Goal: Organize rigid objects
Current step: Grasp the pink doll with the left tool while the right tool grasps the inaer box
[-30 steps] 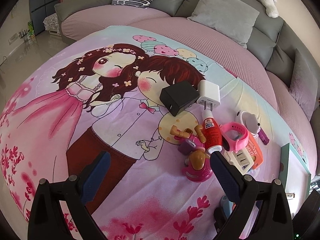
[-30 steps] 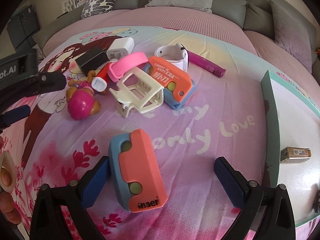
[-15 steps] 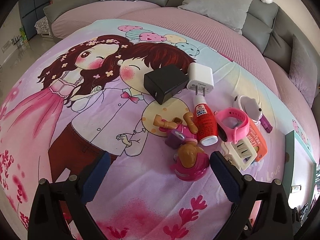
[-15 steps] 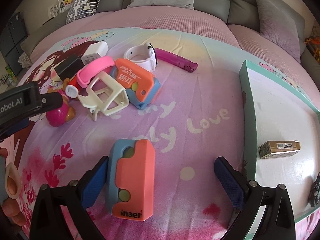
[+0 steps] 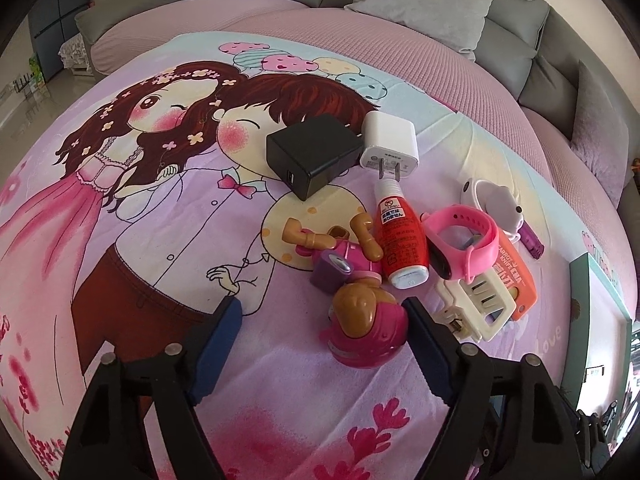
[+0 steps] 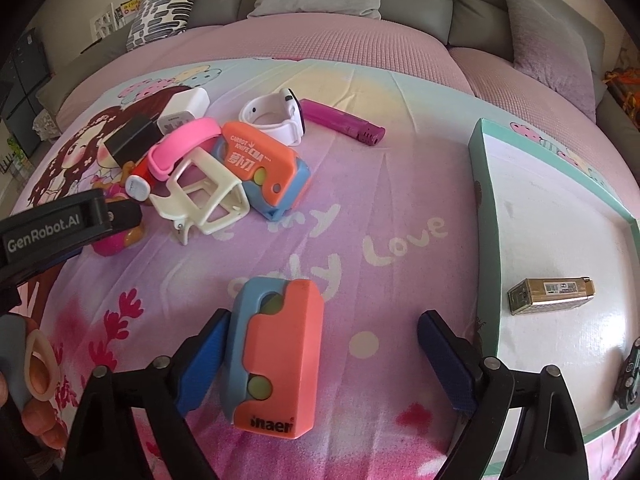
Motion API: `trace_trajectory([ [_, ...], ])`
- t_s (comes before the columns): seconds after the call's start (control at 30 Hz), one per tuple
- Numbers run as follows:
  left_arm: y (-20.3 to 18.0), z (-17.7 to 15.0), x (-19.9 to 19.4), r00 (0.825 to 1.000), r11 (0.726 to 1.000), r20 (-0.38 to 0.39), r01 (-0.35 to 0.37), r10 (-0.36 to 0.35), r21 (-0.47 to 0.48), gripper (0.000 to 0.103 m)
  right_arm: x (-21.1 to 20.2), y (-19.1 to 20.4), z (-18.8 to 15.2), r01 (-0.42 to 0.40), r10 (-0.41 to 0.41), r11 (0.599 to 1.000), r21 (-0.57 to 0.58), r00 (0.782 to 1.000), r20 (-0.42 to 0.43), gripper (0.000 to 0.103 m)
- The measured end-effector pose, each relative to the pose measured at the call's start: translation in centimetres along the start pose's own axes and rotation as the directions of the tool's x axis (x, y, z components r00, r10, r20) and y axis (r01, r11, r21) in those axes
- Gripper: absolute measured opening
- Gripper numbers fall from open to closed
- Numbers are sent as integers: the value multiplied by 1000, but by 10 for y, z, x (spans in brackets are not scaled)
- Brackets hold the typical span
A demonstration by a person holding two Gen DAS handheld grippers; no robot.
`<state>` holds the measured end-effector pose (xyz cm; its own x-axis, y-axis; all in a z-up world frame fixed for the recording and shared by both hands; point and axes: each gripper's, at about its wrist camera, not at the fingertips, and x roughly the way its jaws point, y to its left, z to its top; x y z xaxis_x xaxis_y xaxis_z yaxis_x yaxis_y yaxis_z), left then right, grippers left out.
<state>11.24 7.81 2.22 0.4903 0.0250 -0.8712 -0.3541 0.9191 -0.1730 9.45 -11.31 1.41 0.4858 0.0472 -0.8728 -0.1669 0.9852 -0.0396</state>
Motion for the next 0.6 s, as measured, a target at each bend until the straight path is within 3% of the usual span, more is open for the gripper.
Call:
trace_trajectory([
  [0.13,-1,4,0,999,999,9,37,-37,-13,54,-3,-4,0,5,-5,1000,15,1000,-9,81],
  [0.23,0,5,0,998,998,13,56,-55,-18,44,-4,-6,0,4,-4,1000,15,1000,-14,74],
  [0.5,7,6,-11,997,997,55,63,-61,-34,43,-10,-4,-1,-26,26,1000,4,1000,-12,47],
  [0.6,9,7,-19,995,997,85,60,-56,-45,43,-11,-5,-1,-34,34,999,18,999,-10,45],
])
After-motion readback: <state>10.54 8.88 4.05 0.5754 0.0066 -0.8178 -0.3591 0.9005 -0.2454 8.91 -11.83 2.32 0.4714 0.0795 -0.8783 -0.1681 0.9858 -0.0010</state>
